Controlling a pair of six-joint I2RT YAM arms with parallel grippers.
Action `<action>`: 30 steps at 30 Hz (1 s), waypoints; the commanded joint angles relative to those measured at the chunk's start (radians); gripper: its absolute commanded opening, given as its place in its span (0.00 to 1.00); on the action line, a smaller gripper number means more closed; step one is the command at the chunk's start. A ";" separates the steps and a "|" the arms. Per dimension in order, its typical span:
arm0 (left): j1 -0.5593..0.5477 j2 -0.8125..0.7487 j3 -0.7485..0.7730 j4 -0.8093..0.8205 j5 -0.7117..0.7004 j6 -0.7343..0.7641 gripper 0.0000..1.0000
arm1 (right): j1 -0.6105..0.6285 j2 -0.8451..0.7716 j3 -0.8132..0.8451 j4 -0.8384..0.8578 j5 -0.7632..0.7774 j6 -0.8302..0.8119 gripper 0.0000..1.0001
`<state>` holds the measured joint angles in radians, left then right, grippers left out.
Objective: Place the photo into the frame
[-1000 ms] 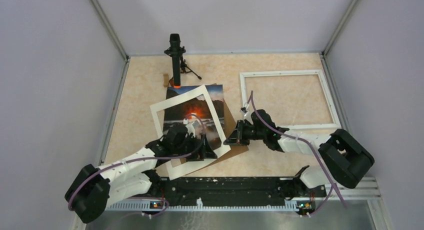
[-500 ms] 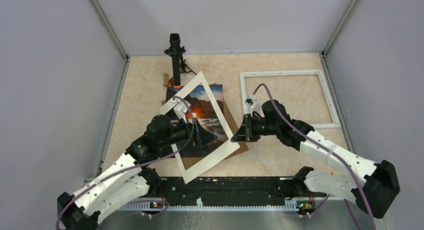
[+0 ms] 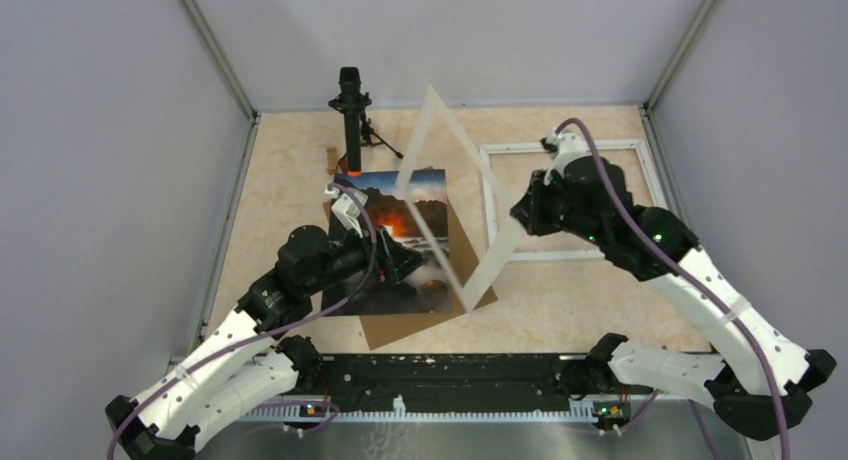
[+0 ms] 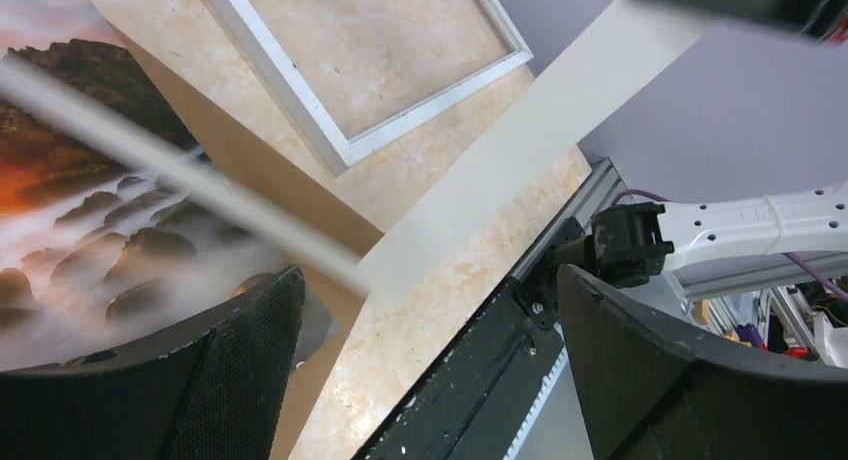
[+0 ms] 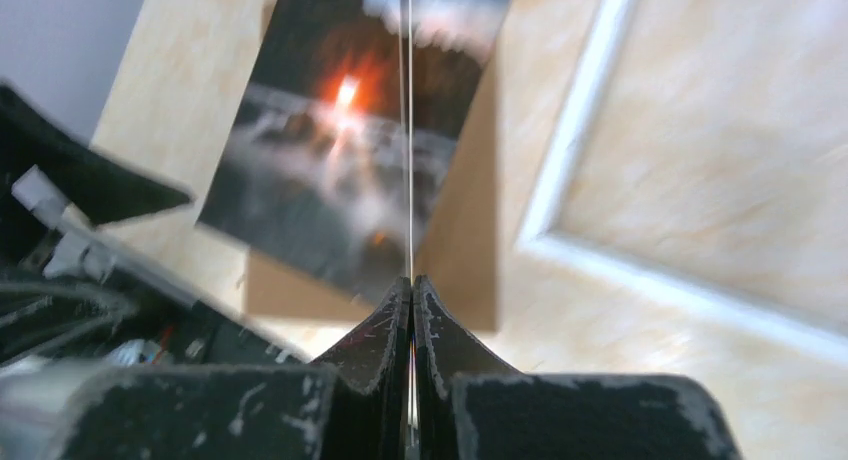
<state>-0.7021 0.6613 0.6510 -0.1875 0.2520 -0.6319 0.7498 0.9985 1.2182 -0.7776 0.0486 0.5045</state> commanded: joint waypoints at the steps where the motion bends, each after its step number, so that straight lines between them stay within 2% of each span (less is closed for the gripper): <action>1: 0.001 0.010 0.048 0.029 -0.001 0.047 0.98 | 0.002 -0.033 0.256 -0.083 0.350 -0.396 0.00; 6: 0.000 0.033 0.053 0.056 0.039 0.059 0.98 | 0.001 0.039 0.496 -0.034 0.406 -0.807 0.00; 9: 0.000 0.037 0.056 0.064 0.053 0.065 0.98 | 0.003 0.058 0.479 -0.005 0.298 -1.091 0.00; 11: 0.000 0.037 0.056 0.066 0.056 0.074 0.98 | 0.003 0.059 0.390 -0.022 0.193 -1.292 0.00; 13: 0.001 0.033 0.056 0.058 0.049 0.074 0.98 | 0.003 0.033 0.206 -0.037 0.136 -1.559 0.00; 15: 0.002 0.025 0.049 0.053 0.044 0.078 0.98 | -0.031 -0.029 -0.031 0.143 0.145 -1.715 0.00; 17: 0.002 0.012 0.042 0.050 0.046 0.084 0.98 | -0.127 -0.092 -0.181 0.285 0.011 -1.754 0.00; 19: 0.002 0.005 0.035 0.052 0.057 0.084 0.98 | -0.208 -0.142 -0.235 0.314 -0.126 -1.744 0.00; 23: 0.002 0.002 0.032 0.050 0.059 0.100 0.98 | -0.206 -0.250 -0.290 0.281 -0.278 -1.761 0.00; 26: 0.002 0.011 0.031 0.057 0.054 0.111 0.98 | -0.182 -0.307 -0.278 0.240 -0.364 -1.710 0.00; 30: 0.002 0.038 0.029 0.063 0.040 0.113 0.98 | -0.161 -0.331 -0.242 0.182 -0.593 -1.637 0.00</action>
<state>-0.7021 0.6800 0.6662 -0.1780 0.2981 -0.5434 0.5667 0.6746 0.9264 -0.5877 -0.2600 -1.1809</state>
